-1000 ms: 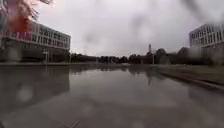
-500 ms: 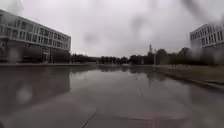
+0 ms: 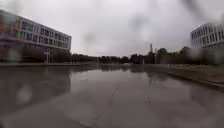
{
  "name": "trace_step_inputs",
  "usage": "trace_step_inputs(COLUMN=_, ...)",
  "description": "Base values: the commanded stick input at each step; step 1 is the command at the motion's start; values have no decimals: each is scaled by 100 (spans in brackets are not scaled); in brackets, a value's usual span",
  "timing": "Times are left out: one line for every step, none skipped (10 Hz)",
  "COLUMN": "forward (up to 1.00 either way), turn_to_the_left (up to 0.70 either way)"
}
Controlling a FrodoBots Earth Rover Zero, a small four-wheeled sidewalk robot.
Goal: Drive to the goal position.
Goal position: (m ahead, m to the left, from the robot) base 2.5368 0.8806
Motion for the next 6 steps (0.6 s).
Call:
trace_step_inputs(forward=60, turn_to_the_left=0)
trace_step_inputs(forward=60, turn_to_the_left=0)
trace_step_inputs(forward=60, turn_to_the_left=0)
trace_step_inputs(forward=61, turn_to_the_left=0)
trace_step_inputs(forward=61, turn_to_the_left=0)
trace_step_inputs(forward=61, turn_to_the_left=0)
